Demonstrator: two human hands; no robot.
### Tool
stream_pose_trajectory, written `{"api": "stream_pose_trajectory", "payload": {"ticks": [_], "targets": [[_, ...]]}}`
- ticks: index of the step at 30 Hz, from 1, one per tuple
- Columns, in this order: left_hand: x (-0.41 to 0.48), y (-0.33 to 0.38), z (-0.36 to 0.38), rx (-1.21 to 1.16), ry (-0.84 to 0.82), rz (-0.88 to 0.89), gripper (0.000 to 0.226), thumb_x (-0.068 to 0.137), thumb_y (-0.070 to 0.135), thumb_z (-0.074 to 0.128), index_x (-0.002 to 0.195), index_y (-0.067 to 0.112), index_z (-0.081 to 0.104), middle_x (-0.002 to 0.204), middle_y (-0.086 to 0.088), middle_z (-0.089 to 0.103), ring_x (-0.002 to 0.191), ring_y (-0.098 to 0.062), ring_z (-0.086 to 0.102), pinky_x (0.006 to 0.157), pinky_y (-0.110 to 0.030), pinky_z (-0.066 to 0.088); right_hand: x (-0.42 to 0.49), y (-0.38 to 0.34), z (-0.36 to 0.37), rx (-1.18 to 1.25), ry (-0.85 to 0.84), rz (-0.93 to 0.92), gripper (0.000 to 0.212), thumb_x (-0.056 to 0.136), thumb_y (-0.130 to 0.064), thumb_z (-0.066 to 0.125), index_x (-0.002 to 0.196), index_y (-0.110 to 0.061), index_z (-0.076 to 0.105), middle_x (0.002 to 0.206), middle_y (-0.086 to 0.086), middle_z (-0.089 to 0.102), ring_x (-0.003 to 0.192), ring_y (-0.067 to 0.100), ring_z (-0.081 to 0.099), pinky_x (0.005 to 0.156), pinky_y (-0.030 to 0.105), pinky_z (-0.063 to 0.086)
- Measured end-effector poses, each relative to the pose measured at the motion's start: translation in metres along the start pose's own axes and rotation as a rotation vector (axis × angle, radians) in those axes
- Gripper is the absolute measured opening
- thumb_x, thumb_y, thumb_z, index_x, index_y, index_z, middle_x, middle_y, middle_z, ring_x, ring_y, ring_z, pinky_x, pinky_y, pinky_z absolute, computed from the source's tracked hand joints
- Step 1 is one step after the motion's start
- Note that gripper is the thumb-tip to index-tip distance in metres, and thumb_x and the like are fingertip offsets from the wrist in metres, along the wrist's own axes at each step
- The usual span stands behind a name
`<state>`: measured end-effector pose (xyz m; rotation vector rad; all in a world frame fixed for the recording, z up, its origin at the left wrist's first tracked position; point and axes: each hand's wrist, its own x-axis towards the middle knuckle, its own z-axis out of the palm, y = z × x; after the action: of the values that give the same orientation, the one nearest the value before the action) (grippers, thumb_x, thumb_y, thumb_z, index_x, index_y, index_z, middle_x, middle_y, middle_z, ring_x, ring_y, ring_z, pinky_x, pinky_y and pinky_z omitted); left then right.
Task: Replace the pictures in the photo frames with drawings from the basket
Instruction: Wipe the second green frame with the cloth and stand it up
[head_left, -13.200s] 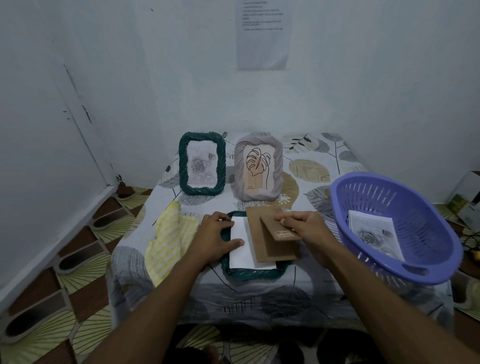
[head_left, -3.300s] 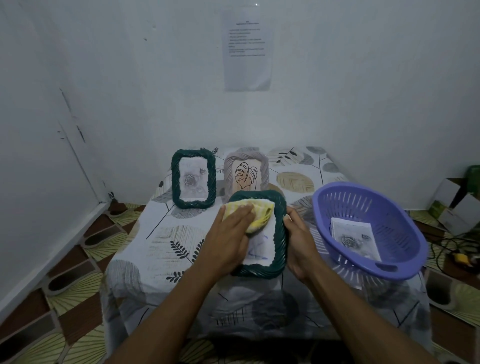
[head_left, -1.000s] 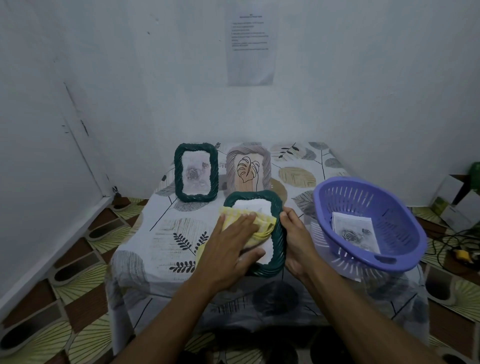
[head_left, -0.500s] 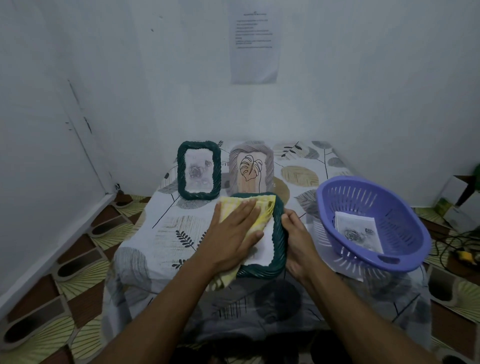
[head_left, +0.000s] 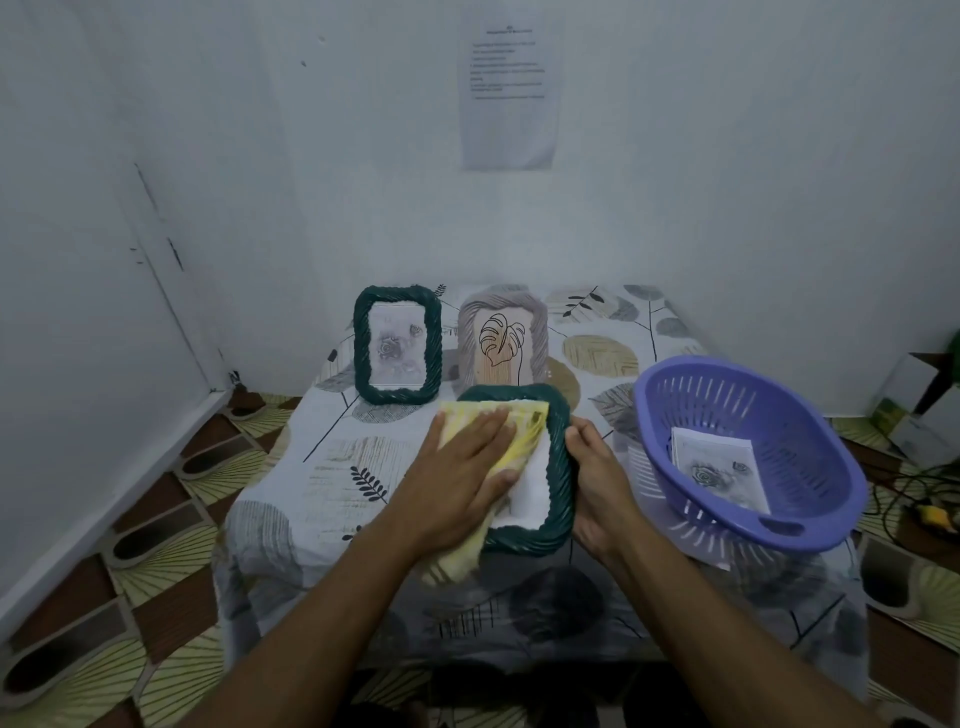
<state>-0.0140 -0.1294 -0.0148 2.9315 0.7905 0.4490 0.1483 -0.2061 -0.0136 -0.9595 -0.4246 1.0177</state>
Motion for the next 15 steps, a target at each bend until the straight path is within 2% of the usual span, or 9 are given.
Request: {"api": "stream_pose_trajectory", "payload": {"ticks": [4, 8, 13, 15], "targets": [[0.015, -0.005, -0.005, -0.062, 0.025, 0.011, 0.078, 0.088, 0.067, -0.008, 0.152, 0.031, 0.017, 0.160, 0.015, 0.008, 0.146, 0.000, 0.004, 0.119, -0.047, -0.009, 0.001, -0.004, 0.000, -0.021, 0.026, -0.011, 0.019, 0.103, -0.012, 0.039, 0.107, -0.005, 0.055, 0.091, 0.015, 0.066, 0.078, 0.027, 0.063, 0.080, 0.044, 0.053], [-0.005, -0.006, 0.004, -0.139, 0.033, 0.106, 0.070, 0.093, 0.063, 0.006, 0.145, 0.029, 0.040, 0.153, 0.015, 0.029, 0.139, 0.007, 0.020, 0.119, -0.044, -0.009, 0.015, -0.012, -0.008, -0.031, 0.127, -0.018, 0.015, 0.102, -0.014, 0.040, 0.105, -0.008, 0.054, 0.094, 0.018, 0.064, 0.087, 0.030, 0.059, 0.090, 0.057, 0.048], [-0.024, 0.001, 0.012, -0.228, 0.060, 0.145, 0.063, 0.096, 0.060, 0.021, 0.141, 0.025, 0.046, 0.150, 0.016, 0.034, 0.139, 0.007, 0.026, 0.120, -0.034, -0.005, 0.022, -0.016, -0.008, -0.032, 0.175, -0.036, 0.015, 0.101, -0.012, 0.041, 0.106, -0.009, 0.056, 0.088, 0.014, 0.065, 0.080, 0.027, 0.059, 0.079, 0.046, 0.051], [-0.027, 0.002, 0.016, -0.238, 0.080, 0.153, 0.058, 0.096, 0.057, 0.031, 0.138, 0.022, 0.051, 0.148, 0.014, 0.039, 0.136, 0.005, 0.032, 0.120, -0.033, 0.002, 0.022, -0.017, -0.007, -0.049, 0.173, -0.041, 0.015, 0.102, -0.013, 0.041, 0.106, -0.009, 0.054, 0.087, 0.012, 0.064, 0.076, 0.026, 0.059, 0.073, 0.042, 0.052]]}}
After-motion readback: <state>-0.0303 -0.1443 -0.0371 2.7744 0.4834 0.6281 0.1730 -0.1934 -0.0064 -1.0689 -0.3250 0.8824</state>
